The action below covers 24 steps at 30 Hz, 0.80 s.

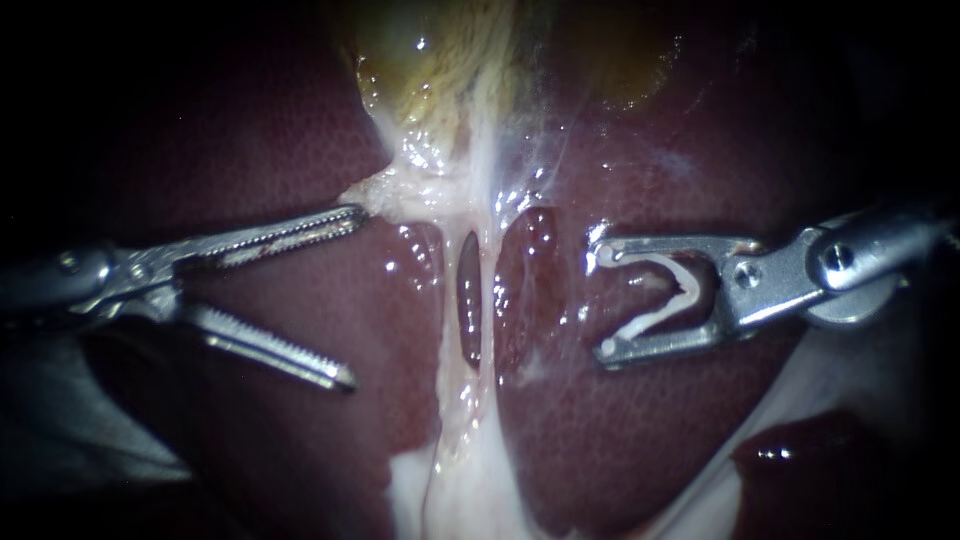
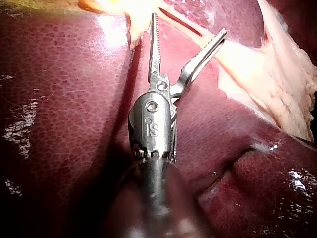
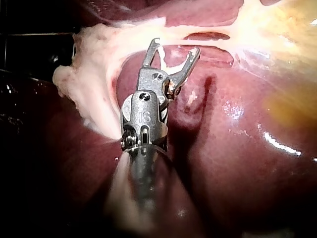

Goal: Grabbing gallbladder

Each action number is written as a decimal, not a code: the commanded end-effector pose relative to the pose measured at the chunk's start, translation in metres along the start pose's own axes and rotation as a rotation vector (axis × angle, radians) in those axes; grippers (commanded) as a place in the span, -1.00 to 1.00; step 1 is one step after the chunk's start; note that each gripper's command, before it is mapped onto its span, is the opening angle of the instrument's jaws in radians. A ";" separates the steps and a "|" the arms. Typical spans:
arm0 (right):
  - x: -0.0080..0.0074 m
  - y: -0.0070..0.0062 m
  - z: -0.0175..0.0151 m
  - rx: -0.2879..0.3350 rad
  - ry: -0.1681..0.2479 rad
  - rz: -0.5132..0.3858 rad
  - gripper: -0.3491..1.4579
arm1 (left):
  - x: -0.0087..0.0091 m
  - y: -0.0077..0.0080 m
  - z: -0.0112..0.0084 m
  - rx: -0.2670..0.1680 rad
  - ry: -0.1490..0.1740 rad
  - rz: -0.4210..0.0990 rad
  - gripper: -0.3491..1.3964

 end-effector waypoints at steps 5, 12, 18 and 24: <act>0.0000 0.0000 -0.0001 0.000 0.000 0.000 -0.06 | 0.0004 -0.0004 0.0000 -0.003 -0.001 -0.008 0.58; 0.0000 0.0000 -0.0001 0.000 0.000 0.000 -0.06 | 0.0017 -0.0039 -0.0004 0.051 -0.003 -0.040 0.58; 0.0000 0.0000 -0.0001 0.000 0.000 0.000 -0.06 | 0.0005 -0.0075 -0.0002 0.092 -0.023 -0.099 0.48; 0.0000 0.0000 -0.0001 0.000 0.000 0.000 -0.06 | -0.0013 -0.0087 0.0005 0.103 -0.069 -0.199 0.14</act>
